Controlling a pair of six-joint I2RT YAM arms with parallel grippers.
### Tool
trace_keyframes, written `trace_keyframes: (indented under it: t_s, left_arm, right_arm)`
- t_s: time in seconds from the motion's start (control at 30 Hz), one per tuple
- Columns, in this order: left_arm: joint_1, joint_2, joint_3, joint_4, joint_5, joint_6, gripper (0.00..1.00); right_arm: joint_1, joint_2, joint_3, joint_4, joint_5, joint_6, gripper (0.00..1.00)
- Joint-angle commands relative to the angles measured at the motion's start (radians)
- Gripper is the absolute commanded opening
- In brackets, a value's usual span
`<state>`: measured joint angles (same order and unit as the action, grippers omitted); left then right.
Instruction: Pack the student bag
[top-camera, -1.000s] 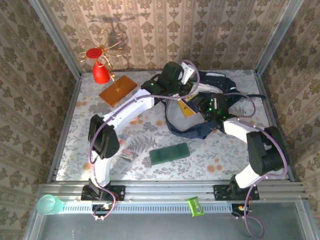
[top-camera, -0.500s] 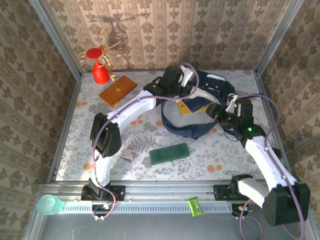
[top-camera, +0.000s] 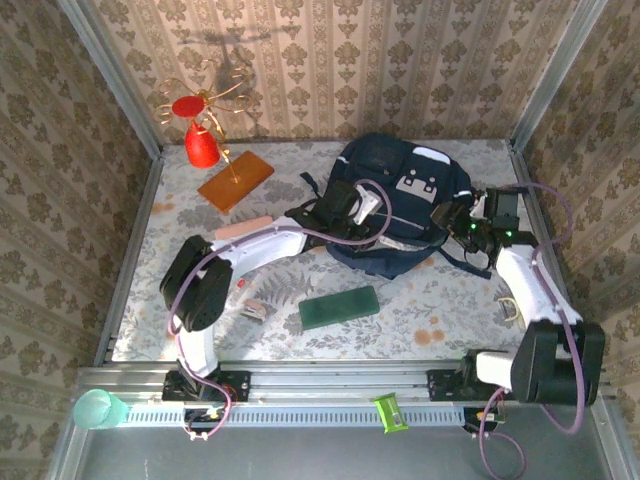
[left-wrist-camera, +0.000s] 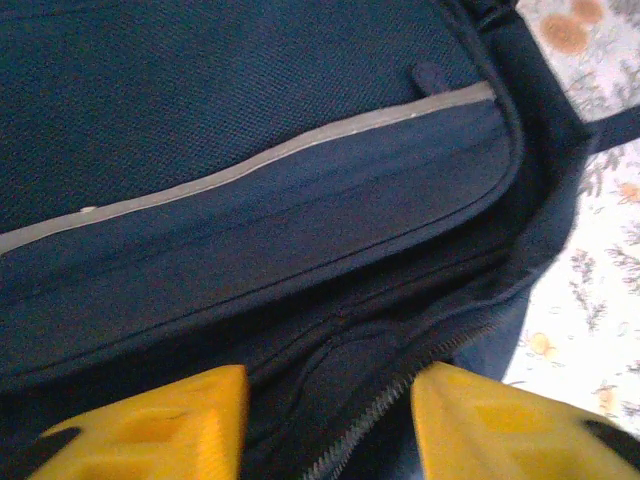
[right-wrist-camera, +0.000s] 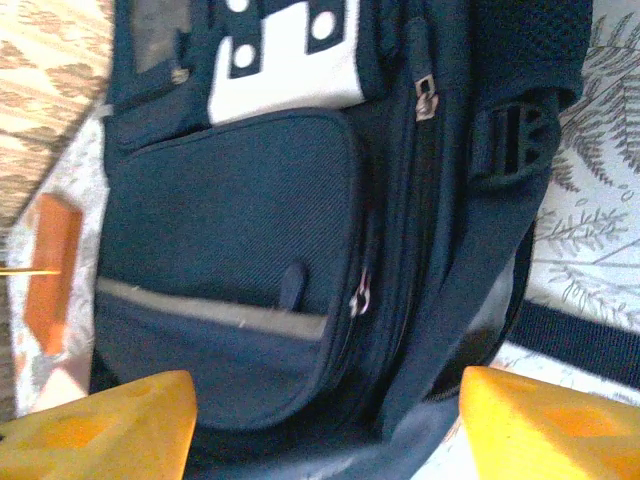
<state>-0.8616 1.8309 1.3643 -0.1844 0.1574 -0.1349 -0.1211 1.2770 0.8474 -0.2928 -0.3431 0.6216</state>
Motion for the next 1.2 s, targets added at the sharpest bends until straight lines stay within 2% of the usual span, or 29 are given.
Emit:
trace_keyframes:
  t_s: [0.0, 0.1, 0.2, 0.3, 0.43, 0.57, 0.87, 1.17]
  left_arm:
    - [0.028, -0.116, -0.057, 0.072, 0.038, -0.032, 0.54]
    - [0.102, -0.143, -0.113, 0.097, 0.003, -0.154, 0.6]
    - [0.211, -0.098, -0.116, 0.081, 0.001, -0.296, 0.61]
    - [0.264, -0.011, -0.073, 0.056, -0.001, -0.324, 0.62]
    - [0.264, 0.096, 0.005, -0.003, 0.029, -0.312, 0.62]
    - [0.234, 0.127, -0.006, 0.027, 0.095, -0.326, 0.59]
    - [0.104, 0.116, -0.029, 0.097, 0.189, -0.351, 0.38]
    - [-0.076, 0.149, 0.07, 0.123, 0.224, -0.36, 0.38]
  right_arm:
    - [-0.003, 0.093, 0.045, 0.07, 0.057, -0.025, 0.75]
    - [-0.009, 0.177, 0.063, 0.085, 0.111, -0.034, 0.8]
    - [-0.011, 0.236, 0.077, 0.103, 0.165, -0.038, 0.84]
    - [-0.011, 0.3, 0.1, 0.132, 0.162, -0.028, 0.85]
    - [-0.01, 0.39, 0.145, 0.172, 0.072, -0.007, 0.83]
    - [-0.009, 0.454, 0.188, 0.18, 0.021, -0.011, 0.77]
    - [0.054, 0.572, 0.321, 0.129, -0.008, -0.056, 0.66]
    - [0.124, 0.714, 0.565, -0.016, 0.039, -0.156, 0.64]
